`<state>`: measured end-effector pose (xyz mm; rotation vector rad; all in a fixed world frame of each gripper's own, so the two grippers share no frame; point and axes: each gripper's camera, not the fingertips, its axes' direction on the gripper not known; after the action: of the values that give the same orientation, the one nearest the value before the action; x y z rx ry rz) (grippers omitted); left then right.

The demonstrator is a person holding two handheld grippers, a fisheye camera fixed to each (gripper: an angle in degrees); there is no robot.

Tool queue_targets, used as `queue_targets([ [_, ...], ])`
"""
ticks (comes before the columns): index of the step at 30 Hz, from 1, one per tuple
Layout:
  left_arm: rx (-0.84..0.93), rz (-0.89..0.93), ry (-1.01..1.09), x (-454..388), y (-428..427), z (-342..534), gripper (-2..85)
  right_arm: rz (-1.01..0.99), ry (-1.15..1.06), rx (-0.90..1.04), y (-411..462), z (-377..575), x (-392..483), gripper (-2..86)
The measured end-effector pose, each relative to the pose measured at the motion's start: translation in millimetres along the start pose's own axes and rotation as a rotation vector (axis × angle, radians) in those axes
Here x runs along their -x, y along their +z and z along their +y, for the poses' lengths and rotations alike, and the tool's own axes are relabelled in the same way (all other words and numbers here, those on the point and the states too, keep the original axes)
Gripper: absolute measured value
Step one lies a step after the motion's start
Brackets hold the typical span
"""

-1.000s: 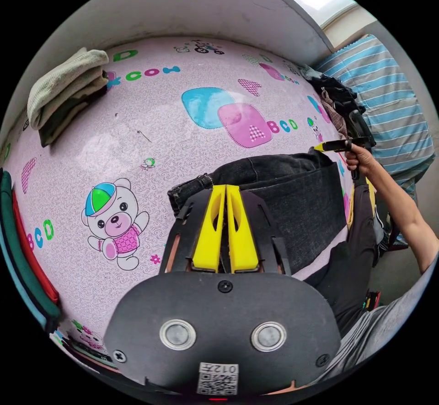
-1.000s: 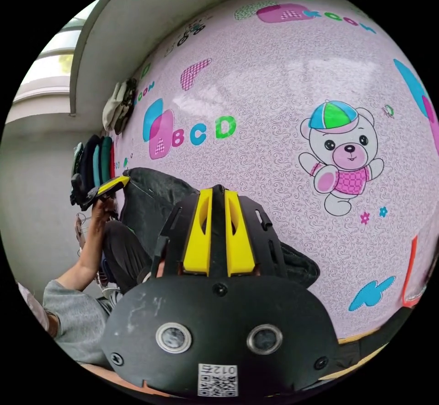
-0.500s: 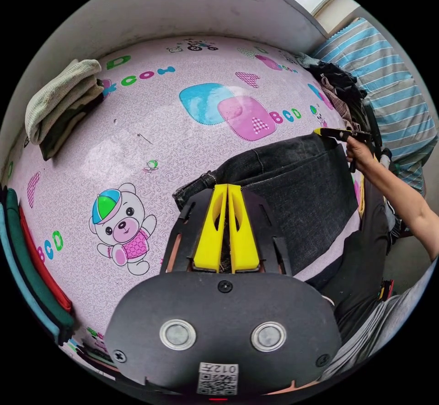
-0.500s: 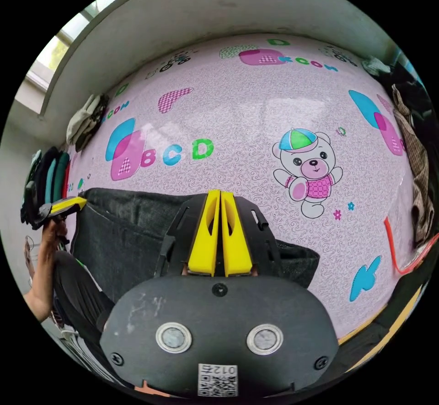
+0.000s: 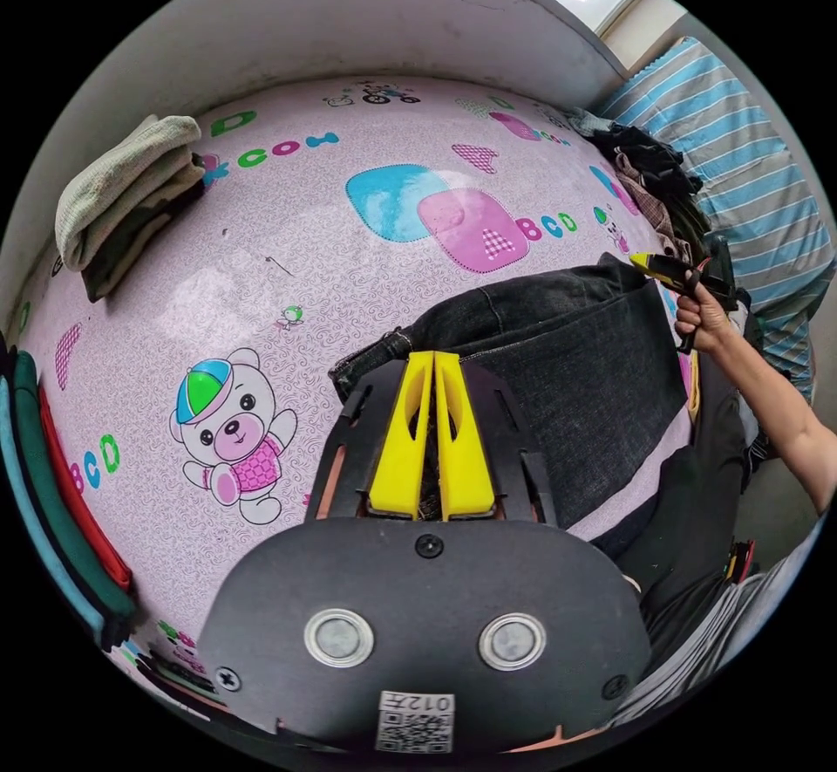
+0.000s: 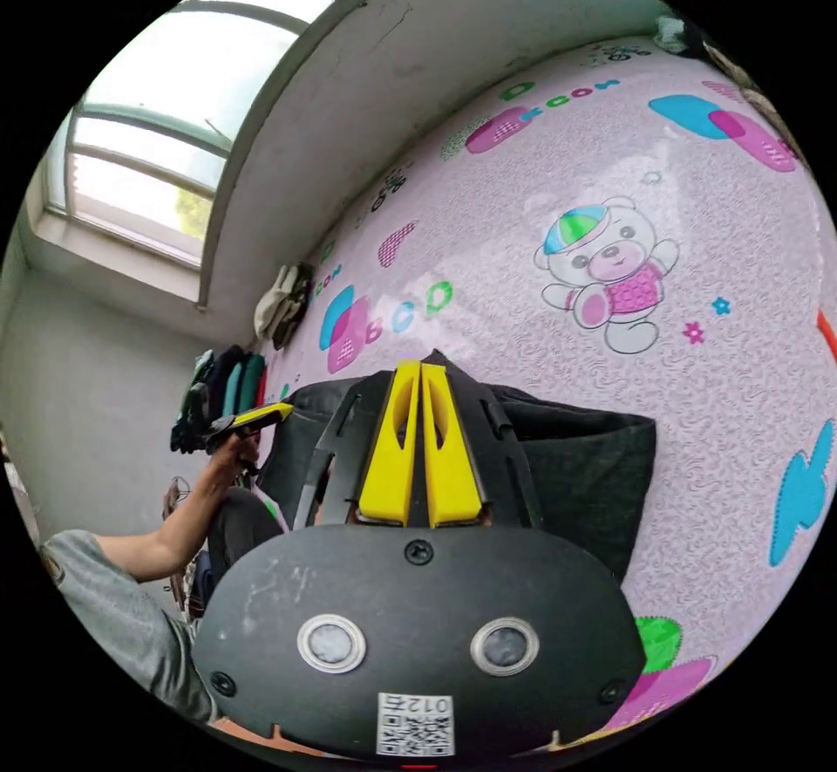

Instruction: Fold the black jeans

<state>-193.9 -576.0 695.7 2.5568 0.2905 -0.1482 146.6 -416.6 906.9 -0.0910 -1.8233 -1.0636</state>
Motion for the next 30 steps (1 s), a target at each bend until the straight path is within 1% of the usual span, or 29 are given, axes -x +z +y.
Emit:
queue_targets([
  [2,0.0,-0.001,0.002,-2,7,5,-0.2,-0.013,-0.009,0.029,12,-3,-5,-0.8],
  [4,-0.007,0.002,-0.001,-5,18,12,-0.2,0.048,0.014,0.058,19,-7,-13,-0.9],
  [6,-0.02,0.012,-0.008,-6,25,19,-0.1,0.074,0.062,0.023,15,-9,-21,-0.9],
  [8,-0.027,0.034,-0.025,-5,34,26,-0.1,0.073,0.158,-0.02,7,-10,-31,-0.9],
  [12,-0.021,0.078,-0.046,-8,52,39,0.2,0.057,0.181,0.009,-5,-15,-33,-0.7],
  [14,-0.023,0.112,-0.043,-10,54,46,0.5,0.052,0.16,-0.057,-43,-8,-35,-0.4],
  [17,-0.104,0.069,-0.049,-23,39,66,0.7,0.027,0.152,-0.06,-99,11,-48,1.2],
  [18,-0.135,0.079,-0.032,-33,34,75,0.9,0.042,0.151,-0.049,-109,16,-51,1.9],
  [21,-0.155,0.11,0.032,-73,39,92,1.4,0.108,0.191,0.071,-144,43,-73,5.8],
  [26,-0.061,0.179,0.253,-180,91,112,2.6,0.061,0.283,0.272,-159,78,-103,8.6],
  [28,-0.021,0.19,0.358,-238,120,125,3.4,0.059,0.285,0.339,-157,83,-107,8.9],
  [30,-0.006,0.207,0.418,-279,140,136,4.1,0.056,0.284,0.398,-154,86,-111,8.4],
])
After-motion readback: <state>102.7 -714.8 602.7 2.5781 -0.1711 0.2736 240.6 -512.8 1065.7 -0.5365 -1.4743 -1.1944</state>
